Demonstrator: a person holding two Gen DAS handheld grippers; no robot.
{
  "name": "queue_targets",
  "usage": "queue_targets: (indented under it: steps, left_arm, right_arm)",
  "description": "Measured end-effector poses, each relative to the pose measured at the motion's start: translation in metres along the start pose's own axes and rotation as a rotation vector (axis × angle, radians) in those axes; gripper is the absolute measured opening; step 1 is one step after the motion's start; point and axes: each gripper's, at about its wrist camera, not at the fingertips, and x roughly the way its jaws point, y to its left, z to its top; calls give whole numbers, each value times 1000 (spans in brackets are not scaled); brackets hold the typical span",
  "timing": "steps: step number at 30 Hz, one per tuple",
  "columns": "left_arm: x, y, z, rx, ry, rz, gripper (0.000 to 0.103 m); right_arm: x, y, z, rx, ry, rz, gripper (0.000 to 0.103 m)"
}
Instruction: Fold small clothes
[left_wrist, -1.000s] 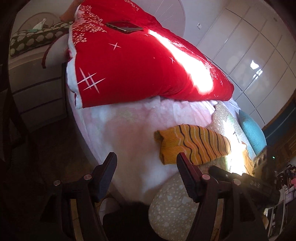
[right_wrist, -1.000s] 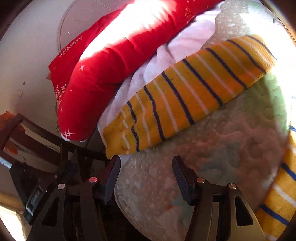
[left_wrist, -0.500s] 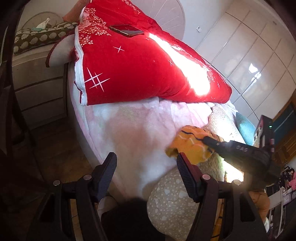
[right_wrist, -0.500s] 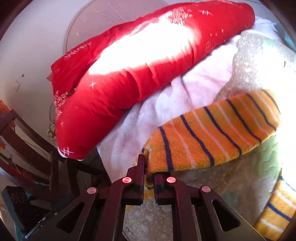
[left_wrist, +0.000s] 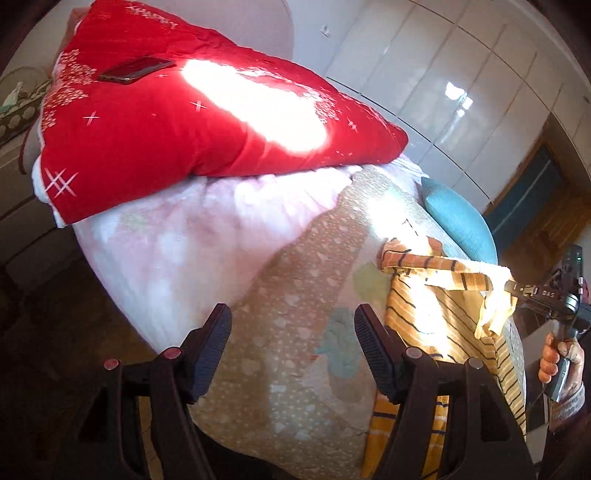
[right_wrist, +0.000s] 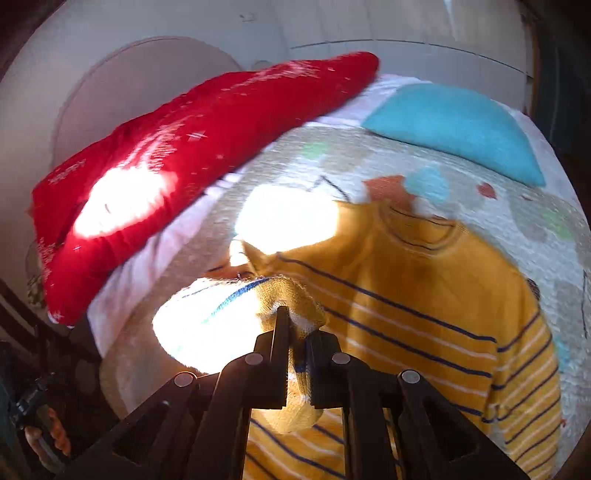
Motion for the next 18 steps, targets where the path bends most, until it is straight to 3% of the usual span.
queue_targets:
  steps: [2,3,5,7,10,13,18]
  left_arm:
    - [7,-17,-2,27,22,-25,68]
    - [9,-24,-3,37,34,-38,68]
    - [13,-39,-7,63,54,-56,68]
    - [16,-53,-11,103,64,-59,69]
    - [23,-66,-16,146,86,-49,70]
    - [32,-71,-19,138,113,-60,70]
    - [39,-82,-28,146,149,-80,70]
  right_arm:
    - [24,-45,-6,45,86,-132,12]
    - [33,-64,-12,71,113,-235,23]
    - [34,-94,-24,103,100,-367,29]
    - [21,-111,-34,154,55,-358,40]
    - [3,-107,-39,215,-21,-270,58]
    - [-1,-104,-45,249,-55,-191,64]
    - [35,-98,-61,236,1,-182,64]
